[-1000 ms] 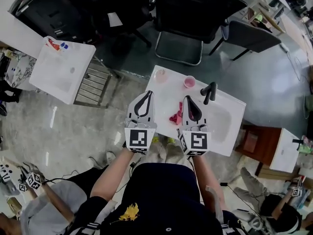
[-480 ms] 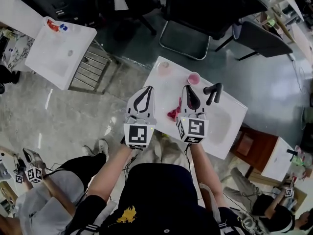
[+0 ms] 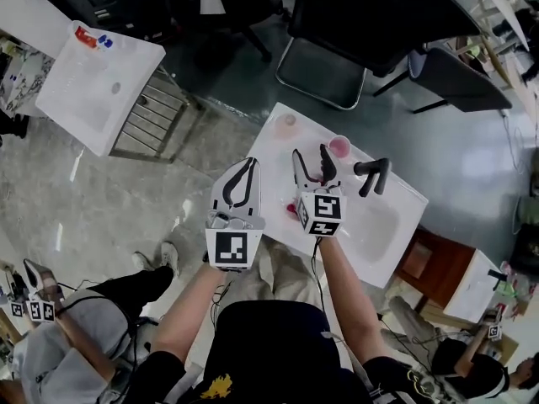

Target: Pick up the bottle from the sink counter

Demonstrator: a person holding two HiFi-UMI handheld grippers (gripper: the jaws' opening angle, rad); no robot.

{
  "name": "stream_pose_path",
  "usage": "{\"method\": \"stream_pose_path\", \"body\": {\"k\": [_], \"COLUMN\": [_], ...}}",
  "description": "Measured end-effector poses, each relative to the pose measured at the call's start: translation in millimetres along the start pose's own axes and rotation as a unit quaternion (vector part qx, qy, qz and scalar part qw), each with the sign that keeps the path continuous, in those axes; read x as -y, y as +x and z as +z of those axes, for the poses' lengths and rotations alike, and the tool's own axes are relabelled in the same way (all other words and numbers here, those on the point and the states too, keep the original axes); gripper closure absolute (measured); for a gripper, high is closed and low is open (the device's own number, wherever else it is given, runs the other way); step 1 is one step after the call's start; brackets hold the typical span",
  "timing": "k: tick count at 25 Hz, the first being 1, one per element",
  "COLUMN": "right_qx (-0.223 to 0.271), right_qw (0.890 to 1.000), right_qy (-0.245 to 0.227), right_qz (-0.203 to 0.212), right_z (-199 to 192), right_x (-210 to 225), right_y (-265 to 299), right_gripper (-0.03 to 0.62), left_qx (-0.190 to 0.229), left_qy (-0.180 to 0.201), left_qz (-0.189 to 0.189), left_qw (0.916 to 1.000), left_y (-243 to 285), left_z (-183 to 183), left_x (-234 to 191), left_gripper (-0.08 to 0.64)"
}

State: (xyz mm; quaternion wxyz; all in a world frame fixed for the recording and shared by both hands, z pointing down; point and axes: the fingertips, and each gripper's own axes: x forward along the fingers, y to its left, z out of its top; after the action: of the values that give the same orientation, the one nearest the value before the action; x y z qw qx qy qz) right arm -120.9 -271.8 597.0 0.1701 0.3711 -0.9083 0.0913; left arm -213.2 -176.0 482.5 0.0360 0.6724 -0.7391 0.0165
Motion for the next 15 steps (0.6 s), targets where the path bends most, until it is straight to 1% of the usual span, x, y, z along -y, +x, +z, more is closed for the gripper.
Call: {"method": "stream_pose_path", "body": {"k": [4, 6, 11, 15], "right_qx": [-0.022, -0.033, -0.068, -0.083], "right_qw": [0.999, 0.998, 0.996, 0.995], "right_qy": [0.0, 0.0, -0.009, -0.024], "right_qz": [0.042, 0.052, 0.053, 0.05], "right_z": [-20, -31, -57, -72], "right_x": [-13, -17, -17, -15], "right_y": [30, 43, 71, 92], "right_gripper": [0.259, 0.23, 0.202, 0.192], "left_qx": [-0.011, -0.011, -0.004, -0.01], "left_qy": [0.0, -0.003, -0.001, -0.014], "left_qz": [0.009, 0.014, 0.018, 0.024], "left_qw": [0.9999, 0.9998, 0.9998, 0.9996], "left_y": [3, 2, 2, 3], "left_z": [-8, -9, -12, -19], "left_x": [-11, -15, -21, -28], "left_gripper": [0.54, 0.54, 0.54, 0.54]}}
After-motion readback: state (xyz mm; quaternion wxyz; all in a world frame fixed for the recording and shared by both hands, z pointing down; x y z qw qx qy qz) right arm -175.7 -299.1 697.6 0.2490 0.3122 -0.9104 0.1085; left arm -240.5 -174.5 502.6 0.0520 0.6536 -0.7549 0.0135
